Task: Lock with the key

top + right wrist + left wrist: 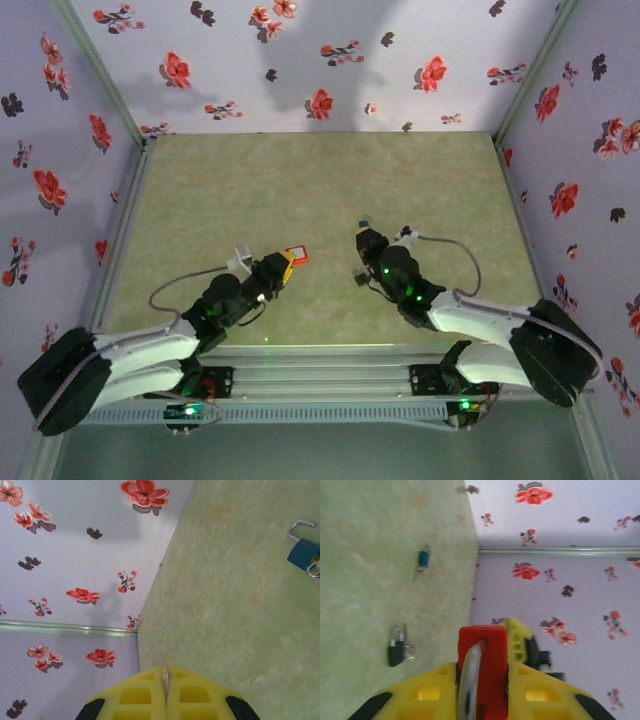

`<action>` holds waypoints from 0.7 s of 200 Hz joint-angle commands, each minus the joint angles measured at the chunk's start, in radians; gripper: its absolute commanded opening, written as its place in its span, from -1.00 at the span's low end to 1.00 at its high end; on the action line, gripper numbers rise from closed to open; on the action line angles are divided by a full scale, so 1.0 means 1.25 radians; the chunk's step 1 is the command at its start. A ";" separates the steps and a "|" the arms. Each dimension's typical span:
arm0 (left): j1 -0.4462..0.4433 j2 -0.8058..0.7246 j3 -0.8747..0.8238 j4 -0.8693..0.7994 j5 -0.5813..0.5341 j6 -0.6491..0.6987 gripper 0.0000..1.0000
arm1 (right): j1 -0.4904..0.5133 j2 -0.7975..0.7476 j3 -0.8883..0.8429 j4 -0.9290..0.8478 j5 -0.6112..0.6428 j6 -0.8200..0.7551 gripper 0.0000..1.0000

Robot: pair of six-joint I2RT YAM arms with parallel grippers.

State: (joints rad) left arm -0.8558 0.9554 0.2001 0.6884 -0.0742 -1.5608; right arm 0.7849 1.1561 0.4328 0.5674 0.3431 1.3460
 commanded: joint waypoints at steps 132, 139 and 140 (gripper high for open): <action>0.228 0.187 0.279 -0.620 0.459 0.538 -1.00 | -0.065 -0.155 0.170 -0.497 -0.341 -0.462 -1.00; 0.237 0.210 0.293 -0.638 0.473 0.562 -1.00 | -0.065 -0.160 0.170 -0.503 -0.361 -0.472 -1.00; 0.238 0.213 0.295 -0.640 0.474 0.566 -1.00 | -0.065 -0.160 0.170 -0.504 -0.364 -0.473 -1.00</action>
State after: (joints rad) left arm -0.5900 1.1503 0.5106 -0.0010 0.4129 -1.0245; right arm 0.7113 0.9874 0.6147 0.0105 -0.0082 0.8646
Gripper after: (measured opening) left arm 0.242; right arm 0.045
